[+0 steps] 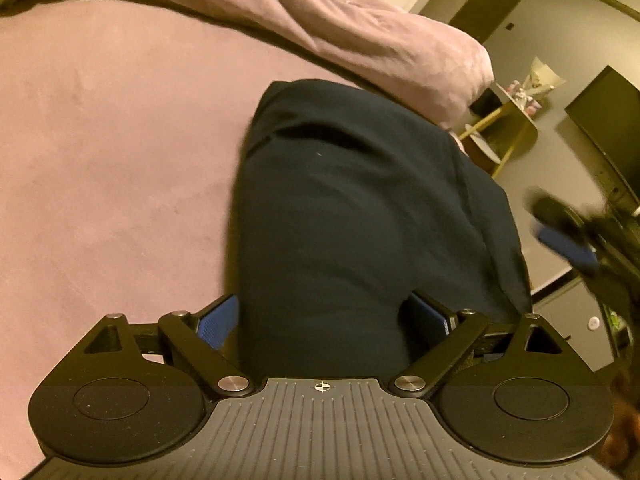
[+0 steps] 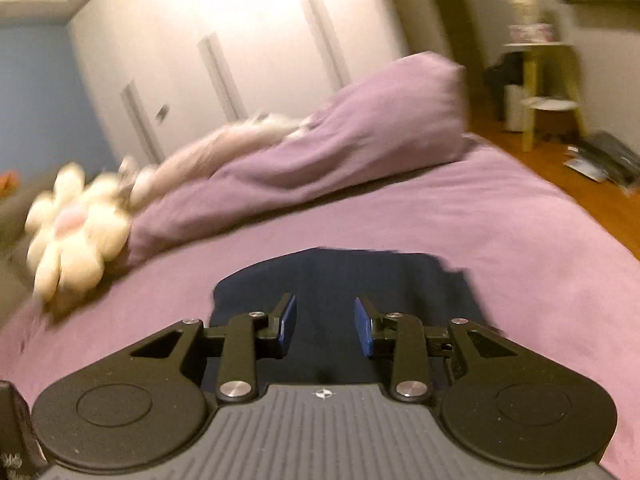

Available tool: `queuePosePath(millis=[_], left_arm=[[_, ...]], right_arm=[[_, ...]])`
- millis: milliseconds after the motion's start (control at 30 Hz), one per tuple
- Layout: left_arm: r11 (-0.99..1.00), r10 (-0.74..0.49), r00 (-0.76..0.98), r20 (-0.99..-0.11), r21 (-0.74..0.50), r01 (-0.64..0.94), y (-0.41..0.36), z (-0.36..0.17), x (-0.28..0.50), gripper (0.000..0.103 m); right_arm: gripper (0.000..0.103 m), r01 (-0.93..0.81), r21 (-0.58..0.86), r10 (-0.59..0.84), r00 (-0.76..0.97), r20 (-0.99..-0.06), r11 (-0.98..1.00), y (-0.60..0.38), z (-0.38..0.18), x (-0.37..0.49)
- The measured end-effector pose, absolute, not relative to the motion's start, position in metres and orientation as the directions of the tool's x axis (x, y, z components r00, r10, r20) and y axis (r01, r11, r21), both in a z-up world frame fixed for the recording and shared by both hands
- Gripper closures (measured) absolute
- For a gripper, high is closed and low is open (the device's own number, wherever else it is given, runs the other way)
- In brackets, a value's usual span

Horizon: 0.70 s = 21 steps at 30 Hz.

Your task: Fold large clothes

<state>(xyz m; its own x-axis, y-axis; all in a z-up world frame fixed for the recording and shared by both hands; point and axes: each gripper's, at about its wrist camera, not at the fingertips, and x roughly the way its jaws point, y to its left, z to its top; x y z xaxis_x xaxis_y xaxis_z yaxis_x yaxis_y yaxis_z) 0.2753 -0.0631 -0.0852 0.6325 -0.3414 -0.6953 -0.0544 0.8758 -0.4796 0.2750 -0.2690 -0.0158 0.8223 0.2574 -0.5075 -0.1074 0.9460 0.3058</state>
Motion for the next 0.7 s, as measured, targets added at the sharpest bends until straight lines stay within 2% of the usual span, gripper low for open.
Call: queuePosePath(millis=[67,200,333,500,700], left_arm=[[0.883,-0.330,0.635,-0.699,-0.467,-0.055,-0.063,-0.083,0.275,0.008],[0.895,-0.287,0.647,-0.706,-0.438,-0.080,-0.061,-0.074,0.283,0.009],[0.899,-0.237,0.673,-0.700,-0.421,-0.121,-0.079,-0.065,0.308,0.011],[0.930,-0.127,0.696,-0.707,-0.328,-0.164,-0.109,-0.080,0.332,0.005],[0.917,-0.095,0.701,-0.707,-0.336,-0.214,-0.105,-0.105,0.336,0.001]], right_arm=[[0.072,-0.118,0.222,0.224,0.806,-0.548,0.968,-0.251,-0.027,0.303],[0.076,-0.030,0.075,0.070,0.778,-0.625,0.997,-0.251,-0.075,0.338],[0.078,0.027,0.187,0.090,0.803,-0.589,0.982,-0.280,-0.102,0.330],[0.078,0.011,0.167,0.085,0.830,-0.551,0.986,-0.284,-0.113,0.324],[0.078,0.005,0.193,0.099,0.845,-0.526,0.981,-0.286,-0.124,0.326]])
